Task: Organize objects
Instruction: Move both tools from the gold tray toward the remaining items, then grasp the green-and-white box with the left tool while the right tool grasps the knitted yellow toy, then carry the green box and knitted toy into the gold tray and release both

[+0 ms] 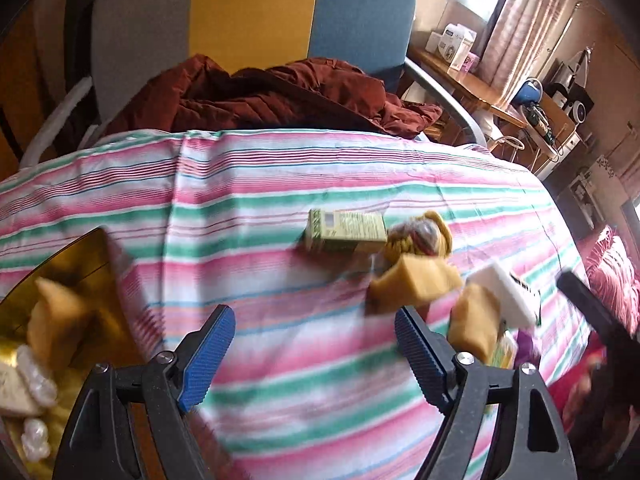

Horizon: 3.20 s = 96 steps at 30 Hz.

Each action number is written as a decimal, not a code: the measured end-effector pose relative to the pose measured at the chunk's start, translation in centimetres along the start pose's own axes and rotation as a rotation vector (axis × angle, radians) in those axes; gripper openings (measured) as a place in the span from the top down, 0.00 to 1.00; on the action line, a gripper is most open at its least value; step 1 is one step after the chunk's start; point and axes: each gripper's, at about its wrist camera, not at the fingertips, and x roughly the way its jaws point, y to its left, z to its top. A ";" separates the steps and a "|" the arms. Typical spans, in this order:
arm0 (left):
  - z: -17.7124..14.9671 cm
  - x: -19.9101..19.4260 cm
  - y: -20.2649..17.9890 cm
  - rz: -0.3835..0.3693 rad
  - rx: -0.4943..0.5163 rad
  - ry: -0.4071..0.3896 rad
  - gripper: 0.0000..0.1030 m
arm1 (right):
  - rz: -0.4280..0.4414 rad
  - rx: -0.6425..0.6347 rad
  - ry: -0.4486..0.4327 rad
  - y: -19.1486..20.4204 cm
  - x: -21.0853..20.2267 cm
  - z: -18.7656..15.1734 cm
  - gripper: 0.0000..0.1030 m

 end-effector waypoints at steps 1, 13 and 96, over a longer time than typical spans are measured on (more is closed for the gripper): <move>0.7 0.8 -0.2 -0.010 -0.005 0.010 0.18 | 0.004 0.004 0.004 -0.1 0.0 0.0 0.03; 6.2 9.0 -2.2 -0.021 -0.034 0.121 0.17 | 0.056 0.013 0.053 0.1 0.7 -0.4 0.02; -10.3 -13.9 18.0 -0.027 -0.263 -0.310 0.22 | 0.431 -0.565 0.273 28.3 -1.1 -15.0 0.59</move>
